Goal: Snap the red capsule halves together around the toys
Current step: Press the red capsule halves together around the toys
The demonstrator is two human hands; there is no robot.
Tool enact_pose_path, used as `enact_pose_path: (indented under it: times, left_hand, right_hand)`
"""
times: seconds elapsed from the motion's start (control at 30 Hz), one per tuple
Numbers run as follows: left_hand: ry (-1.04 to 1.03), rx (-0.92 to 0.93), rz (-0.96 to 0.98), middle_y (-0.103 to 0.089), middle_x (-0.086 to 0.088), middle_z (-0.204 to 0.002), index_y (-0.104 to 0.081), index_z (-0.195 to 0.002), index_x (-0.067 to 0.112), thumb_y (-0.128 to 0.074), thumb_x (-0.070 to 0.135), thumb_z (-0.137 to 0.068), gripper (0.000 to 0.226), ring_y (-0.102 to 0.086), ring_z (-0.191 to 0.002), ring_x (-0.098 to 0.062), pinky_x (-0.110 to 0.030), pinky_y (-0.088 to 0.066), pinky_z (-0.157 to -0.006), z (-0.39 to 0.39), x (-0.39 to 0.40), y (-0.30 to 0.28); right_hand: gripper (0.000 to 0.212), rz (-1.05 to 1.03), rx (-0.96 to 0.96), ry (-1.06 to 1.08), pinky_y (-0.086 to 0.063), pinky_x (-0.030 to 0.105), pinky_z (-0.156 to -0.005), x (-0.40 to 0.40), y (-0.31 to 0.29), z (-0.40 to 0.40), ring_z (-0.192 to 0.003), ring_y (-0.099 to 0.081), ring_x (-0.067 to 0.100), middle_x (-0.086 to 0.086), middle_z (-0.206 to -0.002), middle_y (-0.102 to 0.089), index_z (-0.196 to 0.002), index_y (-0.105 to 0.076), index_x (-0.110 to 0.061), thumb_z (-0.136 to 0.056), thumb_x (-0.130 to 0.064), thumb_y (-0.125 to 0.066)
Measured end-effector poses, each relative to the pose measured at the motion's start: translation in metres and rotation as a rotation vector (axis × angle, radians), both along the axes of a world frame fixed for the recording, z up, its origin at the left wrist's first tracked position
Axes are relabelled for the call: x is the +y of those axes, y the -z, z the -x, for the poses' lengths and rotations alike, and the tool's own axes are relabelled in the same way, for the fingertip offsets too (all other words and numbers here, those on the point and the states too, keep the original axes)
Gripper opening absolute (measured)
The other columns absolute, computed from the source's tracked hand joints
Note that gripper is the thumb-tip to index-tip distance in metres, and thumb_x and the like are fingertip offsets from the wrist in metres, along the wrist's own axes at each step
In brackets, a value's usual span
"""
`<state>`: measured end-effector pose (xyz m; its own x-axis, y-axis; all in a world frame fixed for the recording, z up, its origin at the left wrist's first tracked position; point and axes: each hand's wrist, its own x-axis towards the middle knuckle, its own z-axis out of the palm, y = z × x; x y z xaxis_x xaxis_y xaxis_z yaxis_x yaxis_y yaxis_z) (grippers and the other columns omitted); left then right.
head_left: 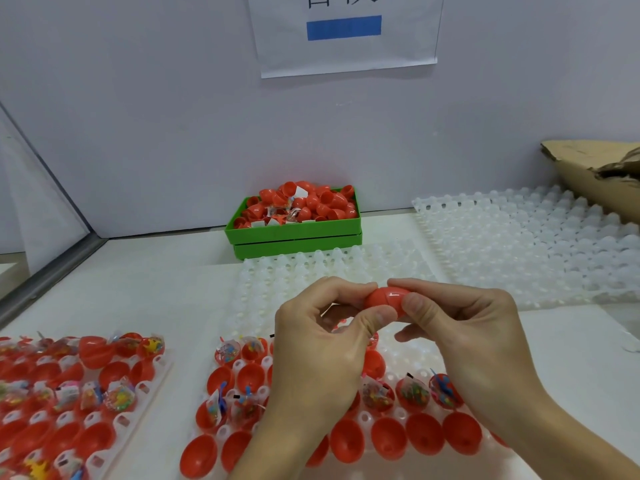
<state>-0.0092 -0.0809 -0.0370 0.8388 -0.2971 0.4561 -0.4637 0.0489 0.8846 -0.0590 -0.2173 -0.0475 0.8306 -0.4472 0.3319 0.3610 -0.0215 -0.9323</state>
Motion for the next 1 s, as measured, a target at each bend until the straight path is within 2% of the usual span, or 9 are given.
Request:
enact_pose_path:
  times: [0.2,0.33,0.47,0.53,0.6,0.77,0.83,0.9,1.0]
  left_hand:
    - [-0.03,-0.009,-0.012,-0.074,0.003,-0.078,-0.077,-0.082,0.024,-0.079,0.027,-0.064,0.019,-0.072,-0.076,-0.015,-0.021,-0.057,-0.068,0.001,0.001,-0.001]
    - [-0.056,-0.017,-0.021,-0.074,0.004,-0.077,-0.078,-0.082,0.022,-0.084,0.01,-0.067,0.021,-0.07,-0.075,-0.011,-0.017,-0.055,-0.067,0.0,0.0,0.001]
    - [-0.074,-0.078,-0.076,-0.072,0.008,-0.076,-0.076,-0.079,0.029,-0.087,0.009,-0.066,0.027,-0.069,-0.077,-0.013,-0.021,-0.056,-0.068,-0.001,-0.001,0.003]
    - [-0.104,-0.162,-0.122,-0.069,0.008,-0.075,-0.075,-0.08,0.028,-0.089,0.015,-0.065,0.025,-0.067,-0.077,-0.015,-0.023,-0.055,-0.066,-0.003,0.0,0.003]
    - [-0.135,-0.305,-0.199,-0.064,0.008,-0.073,-0.075,-0.081,0.021,-0.087,0.021,-0.066,0.019,-0.063,-0.075,-0.012,-0.019,-0.05,-0.064,-0.006,0.002,0.004]
    - [-0.139,-0.511,-0.353,-0.058,0.005,-0.075,-0.072,-0.081,0.012,-0.083,0.023,-0.069,0.02,-0.054,-0.074,-0.003,-0.01,-0.042,-0.066,-0.01,0.005,0.006]
    - [-0.088,-0.453,-0.312,-0.06,0.006,-0.081,-0.072,-0.082,0.015,-0.087,0.034,-0.064,0.03,-0.058,-0.081,-0.007,-0.014,-0.045,-0.07,-0.01,0.006,0.004]
    - [-0.008,-0.262,-0.219,-0.062,0.009,-0.093,-0.074,-0.086,0.023,-0.085,0.043,-0.062,0.033,-0.062,-0.096,-0.014,-0.022,-0.051,-0.077,-0.01,0.008,0.001]
    - [0.112,0.017,-0.183,-0.063,0.014,-0.115,-0.07,-0.104,0.038,-0.083,0.044,-0.063,0.044,-0.057,-0.116,-0.005,-0.022,-0.053,-0.086,-0.011,0.009,0.001]
  right_hand:
    - [0.017,-0.004,0.0,-0.013,-0.057,0.022,-0.053,0.0,0.0,0.0,-0.071,-0.076,0.019,0.002,-0.079,-0.078,-0.081,-0.08,-0.021,-0.069,-0.023,-0.069]
    - [0.017,0.0,0.014,-0.052,-0.056,0.022,-0.049,0.0,0.001,0.0,-0.07,-0.076,0.019,0.0,-0.08,-0.078,-0.081,-0.08,-0.026,-0.071,-0.021,-0.067]
    - [0.021,0.056,0.046,-0.085,-0.06,0.022,-0.062,-0.002,0.005,-0.002,-0.077,-0.076,0.018,-0.003,-0.086,-0.079,-0.095,-0.077,-0.021,-0.089,-0.008,-0.062]
    - [0.02,0.099,0.094,-0.161,-0.059,0.024,-0.077,-0.003,0.006,-0.001,-0.088,-0.076,0.017,-0.004,-0.094,-0.078,-0.11,-0.073,-0.017,-0.093,-0.023,-0.063]
    - [0.037,0.109,0.129,-0.255,-0.056,0.021,-0.084,-0.005,0.006,0.0,-0.097,-0.074,0.013,-0.004,-0.1,-0.078,-0.12,-0.067,-0.014,-0.088,-0.033,-0.068]
    - [0.037,0.075,0.181,-0.285,-0.058,0.022,-0.08,-0.008,0.006,-0.002,-0.091,-0.075,0.015,-0.001,-0.094,-0.078,-0.115,-0.07,-0.014,-0.079,-0.021,-0.069]
    - [0.032,0.048,0.179,-0.293,-0.059,0.027,-0.082,-0.009,0.007,-0.004,-0.091,-0.075,0.02,0.004,-0.094,-0.078,-0.113,-0.071,-0.013,-0.082,-0.017,-0.068]
    - [0.036,-0.021,0.151,-0.326,-0.059,0.027,-0.08,-0.011,0.006,-0.004,-0.093,-0.075,0.024,0.01,-0.095,-0.077,-0.113,-0.071,-0.01,-0.079,-0.02,-0.066]
    - [0.029,-0.112,0.089,-0.416,-0.059,0.031,-0.082,-0.012,0.007,-0.005,-0.099,-0.072,0.032,0.018,-0.1,-0.075,-0.116,-0.07,-0.008,-0.088,-0.016,-0.065]
